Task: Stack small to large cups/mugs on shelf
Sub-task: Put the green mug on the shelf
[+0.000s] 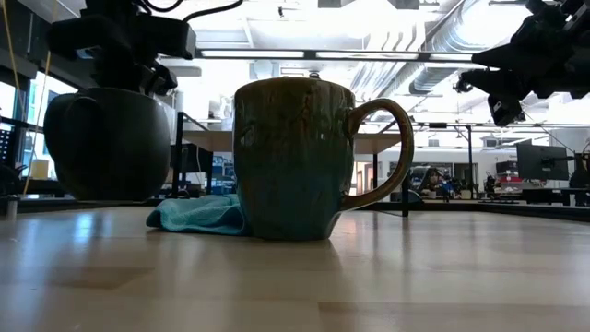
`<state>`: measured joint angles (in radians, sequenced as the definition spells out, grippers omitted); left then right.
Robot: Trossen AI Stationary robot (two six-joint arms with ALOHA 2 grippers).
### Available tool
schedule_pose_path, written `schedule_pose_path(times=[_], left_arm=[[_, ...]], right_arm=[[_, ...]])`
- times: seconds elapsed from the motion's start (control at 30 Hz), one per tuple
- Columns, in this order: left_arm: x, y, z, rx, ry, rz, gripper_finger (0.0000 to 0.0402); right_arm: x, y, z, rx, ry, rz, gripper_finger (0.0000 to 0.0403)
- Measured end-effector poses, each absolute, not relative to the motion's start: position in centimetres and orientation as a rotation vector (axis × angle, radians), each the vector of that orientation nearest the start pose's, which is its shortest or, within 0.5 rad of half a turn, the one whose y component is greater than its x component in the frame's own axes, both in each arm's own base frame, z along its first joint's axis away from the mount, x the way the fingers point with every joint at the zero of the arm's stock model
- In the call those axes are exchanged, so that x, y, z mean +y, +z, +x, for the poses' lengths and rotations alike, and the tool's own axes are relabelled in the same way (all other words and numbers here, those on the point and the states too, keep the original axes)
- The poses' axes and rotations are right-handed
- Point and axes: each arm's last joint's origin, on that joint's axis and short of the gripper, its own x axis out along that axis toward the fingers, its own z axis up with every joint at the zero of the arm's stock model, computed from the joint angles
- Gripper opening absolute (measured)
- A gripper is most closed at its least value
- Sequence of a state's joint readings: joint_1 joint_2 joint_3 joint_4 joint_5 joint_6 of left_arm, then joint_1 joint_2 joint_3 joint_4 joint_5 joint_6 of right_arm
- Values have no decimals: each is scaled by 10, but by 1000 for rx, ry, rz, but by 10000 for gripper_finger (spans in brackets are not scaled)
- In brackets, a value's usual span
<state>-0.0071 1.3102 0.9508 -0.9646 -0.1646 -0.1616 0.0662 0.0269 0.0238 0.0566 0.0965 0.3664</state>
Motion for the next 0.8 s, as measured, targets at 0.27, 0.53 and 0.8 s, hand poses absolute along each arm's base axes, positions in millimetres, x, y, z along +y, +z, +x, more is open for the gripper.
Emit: schedule_pose_path(times=[0.27, 0.53, 0.8], left_arm=[[3, 229, 226, 1303, 245, -41, 0], [3, 221, 222, 1326, 262, -46, 0], [3, 212, 220, 1327, 274, -56, 0]], right_arm=[[4, 176, 98, -64, -20, 371, 128], [4, 177, 97, -82, -17, 373, 128], [4, 177, 98, -82, -18, 393, 128]])
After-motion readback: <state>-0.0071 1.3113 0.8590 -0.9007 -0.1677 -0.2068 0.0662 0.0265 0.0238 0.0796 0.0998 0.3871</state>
